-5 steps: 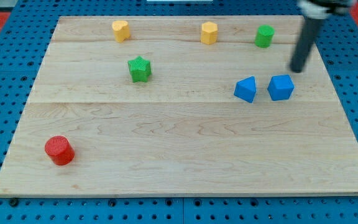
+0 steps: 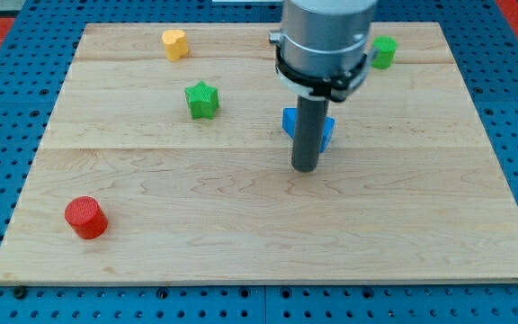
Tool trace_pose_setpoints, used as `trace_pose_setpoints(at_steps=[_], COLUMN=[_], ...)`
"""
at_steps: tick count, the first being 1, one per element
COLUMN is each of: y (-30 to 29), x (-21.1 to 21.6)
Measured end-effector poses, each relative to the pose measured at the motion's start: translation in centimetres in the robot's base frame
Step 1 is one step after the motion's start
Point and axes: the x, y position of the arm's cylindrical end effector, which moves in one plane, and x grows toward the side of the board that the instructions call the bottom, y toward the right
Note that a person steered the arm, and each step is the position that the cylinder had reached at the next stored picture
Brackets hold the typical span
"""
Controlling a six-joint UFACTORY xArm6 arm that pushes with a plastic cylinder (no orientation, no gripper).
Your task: Push the blue blocks to the left side of the board
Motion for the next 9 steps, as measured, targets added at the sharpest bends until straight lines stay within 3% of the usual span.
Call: trace_pose_setpoints(at_steps=[2,3,4,5,6,7,8,9], y=[7.2,9.9,2.9,3.6,9.1,5.4,-4.1,-5.2], x=[-10.7,-12.2,-11.6,-11.4,-7.2,-4.0,-5.6,-3.4])
